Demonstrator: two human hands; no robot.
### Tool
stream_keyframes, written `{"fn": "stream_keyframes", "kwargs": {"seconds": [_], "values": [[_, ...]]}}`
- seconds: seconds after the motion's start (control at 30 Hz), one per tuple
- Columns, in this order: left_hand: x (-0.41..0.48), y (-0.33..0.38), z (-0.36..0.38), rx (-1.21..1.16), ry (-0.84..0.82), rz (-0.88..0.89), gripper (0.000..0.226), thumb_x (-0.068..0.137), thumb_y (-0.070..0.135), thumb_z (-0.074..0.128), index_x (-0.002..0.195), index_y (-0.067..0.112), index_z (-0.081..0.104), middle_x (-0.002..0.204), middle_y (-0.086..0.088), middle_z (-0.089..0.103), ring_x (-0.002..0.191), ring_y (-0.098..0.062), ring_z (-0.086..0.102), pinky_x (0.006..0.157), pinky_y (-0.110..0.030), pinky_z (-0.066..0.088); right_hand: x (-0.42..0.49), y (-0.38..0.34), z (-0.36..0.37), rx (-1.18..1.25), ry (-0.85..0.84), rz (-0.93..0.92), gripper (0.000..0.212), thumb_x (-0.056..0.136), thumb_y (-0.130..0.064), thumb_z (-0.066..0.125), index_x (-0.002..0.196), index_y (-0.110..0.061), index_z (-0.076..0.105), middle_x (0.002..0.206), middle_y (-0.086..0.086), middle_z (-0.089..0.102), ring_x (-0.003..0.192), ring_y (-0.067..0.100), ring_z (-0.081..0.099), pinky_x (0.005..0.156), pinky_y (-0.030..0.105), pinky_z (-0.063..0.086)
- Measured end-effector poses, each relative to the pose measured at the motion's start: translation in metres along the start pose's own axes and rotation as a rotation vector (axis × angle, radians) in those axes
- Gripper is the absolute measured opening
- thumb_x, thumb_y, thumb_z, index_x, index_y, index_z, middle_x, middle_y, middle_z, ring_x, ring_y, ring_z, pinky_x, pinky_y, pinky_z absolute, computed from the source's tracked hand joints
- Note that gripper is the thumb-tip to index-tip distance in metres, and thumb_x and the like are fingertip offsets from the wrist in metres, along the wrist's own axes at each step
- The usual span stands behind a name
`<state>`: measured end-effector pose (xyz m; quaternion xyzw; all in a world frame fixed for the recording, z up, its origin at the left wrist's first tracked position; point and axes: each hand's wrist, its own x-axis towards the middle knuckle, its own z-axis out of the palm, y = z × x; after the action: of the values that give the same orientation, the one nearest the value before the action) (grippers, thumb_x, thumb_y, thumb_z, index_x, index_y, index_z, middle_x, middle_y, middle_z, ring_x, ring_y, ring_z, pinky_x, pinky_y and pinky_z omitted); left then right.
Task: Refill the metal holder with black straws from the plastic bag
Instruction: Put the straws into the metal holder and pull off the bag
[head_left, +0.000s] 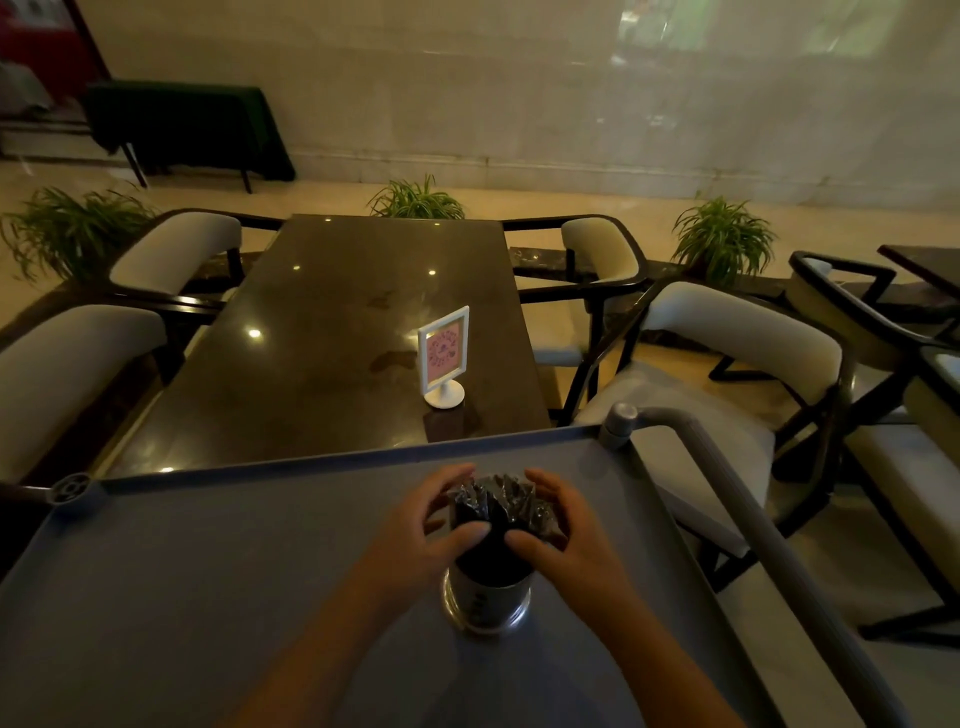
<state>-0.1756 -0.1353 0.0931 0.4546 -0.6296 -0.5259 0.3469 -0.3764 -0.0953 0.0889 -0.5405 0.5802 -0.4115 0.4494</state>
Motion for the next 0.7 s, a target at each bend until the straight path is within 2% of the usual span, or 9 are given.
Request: {"fn": "stream_keyframes", "kwargs": {"seconds": [0.1, 0.17, 0.27, 0.33, 0.43, 0.53, 0.63, 0.7], "values": [[0.001, 0.007, -0.001, 0.022, 0.011, 0.035, 0.037, 0.087, 0.024, 0.072, 0.113, 0.049, 0.063, 0.122, 0.013, 0.066, 0.113, -0.002, 0.063, 0.090, -0.021, 0.055, 0.001, -0.005, 0.000, -0.023, 0.049, -0.048, 0.048, 0.088, -0.019, 0.068, 0.130, -0.033, 0.050, 0.117, -0.022, 0.055, 0.111, -0.005, 0.057, 0.079, 0.009, 0.051], [0.003, 0.008, 0.001, 0.059, 0.049, 0.048, 0.032, 0.091, 0.016, 0.068, 0.105, 0.046, 0.067, 0.111, 0.014, 0.071, 0.105, 0.002, 0.065, 0.082, -0.015, 0.055, 0.002, -0.005, 0.002, -0.022, 0.074, -0.057, 0.042, 0.090, -0.015, 0.065, 0.128, -0.028, 0.053, 0.115, -0.017, 0.059, 0.111, 0.003, 0.059, 0.077, 0.006, 0.049], [0.002, 0.009, 0.000, 0.086, 0.075, 0.047, 0.029, 0.091, 0.017, 0.068, 0.101, 0.044, 0.068, 0.103, 0.016, 0.073, 0.100, 0.006, 0.066, 0.074, -0.008, 0.053, 0.001, -0.007, 0.002, -0.031, 0.065, -0.038, 0.046, 0.090, -0.015, 0.065, 0.132, -0.025, 0.052, 0.114, -0.020, 0.056, 0.109, 0.003, 0.058, 0.075, 0.006, 0.050], [0.001, 0.009, -0.003, 0.091, 0.087, 0.057, 0.025, 0.091, 0.019, 0.068, 0.105, 0.039, 0.070, 0.104, 0.015, 0.072, 0.100, 0.006, 0.065, 0.077, -0.011, 0.054, 0.000, -0.007, -0.001, -0.068, 0.073, -0.031, 0.051, 0.088, -0.018, 0.067, 0.134, -0.030, 0.048, 0.115, -0.023, 0.051, 0.105, -0.002, 0.056, 0.073, 0.007, 0.051], [0.001, 0.007, -0.009, 0.081, 0.147, 0.081, 0.019, 0.092, 0.018, 0.067, 0.108, 0.027, 0.072, 0.104, 0.009, 0.074, 0.098, -0.001, 0.068, 0.085, -0.023, 0.057, -0.001, -0.002, -0.007, -0.088, 0.143, -0.030, 0.036, 0.086, -0.020, 0.070, 0.119, -0.028, 0.058, 0.109, -0.014, 0.063, 0.099, 0.001, 0.064, 0.075, 0.015, 0.055], [0.000, 0.006, -0.012, 0.085, 0.195, 0.086, 0.014, 0.091, 0.011, 0.068, 0.098, 0.021, 0.075, 0.094, 0.005, 0.076, 0.091, -0.007, 0.071, 0.083, -0.030, 0.059, -0.006, 0.005, -0.008, -0.171, 0.233, -0.046, 0.009, 0.085, -0.023, 0.071, 0.090, -0.022, 0.064, 0.083, -0.001, 0.069, 0.077, 0.005, 0.067, 0.068, 0.024, 0.055], [-0.001, 0.007, -0.015, 0.064, 0.237, 0.053, 0.013, 0.090, 0.011, 0.069, 0.091, 0.020, 0.078, 0.086, 0.005, 0.077, 0.084, -0.005, 0.071, 0.080, -0.031, 0.058, -0.008, 0.007, -0.010, -0.239, 0.348, -0.078, 0.013, 0.086, -0.025, 0.069, 0.075, -0.019, 0.065, 0.067, 0.003, 0.066, 0.063, 0.011, 0.063, 0.065, 0.038, 0.056], [0.000, 0.009, -0.018, 0.067, 0.248, 0.054, 0.012, 0.089, 0.012, 0.070, 0.089, 0.020, 0.079, 0.084, 0.005, 0.077, 0.082, -0.003, 0.070, 0.078, -0.027, 0.055, -0.009, 0.003, -0.014, -0.286, 0.378, -0.102, 0.012, 0.087, -0.030, 0.067, 0.076, -0.025, 0.068, 0.067, -0.002, 0.067, 0.063, 0.009, 0.064, 0.064, 0.037, 0.057]]}}
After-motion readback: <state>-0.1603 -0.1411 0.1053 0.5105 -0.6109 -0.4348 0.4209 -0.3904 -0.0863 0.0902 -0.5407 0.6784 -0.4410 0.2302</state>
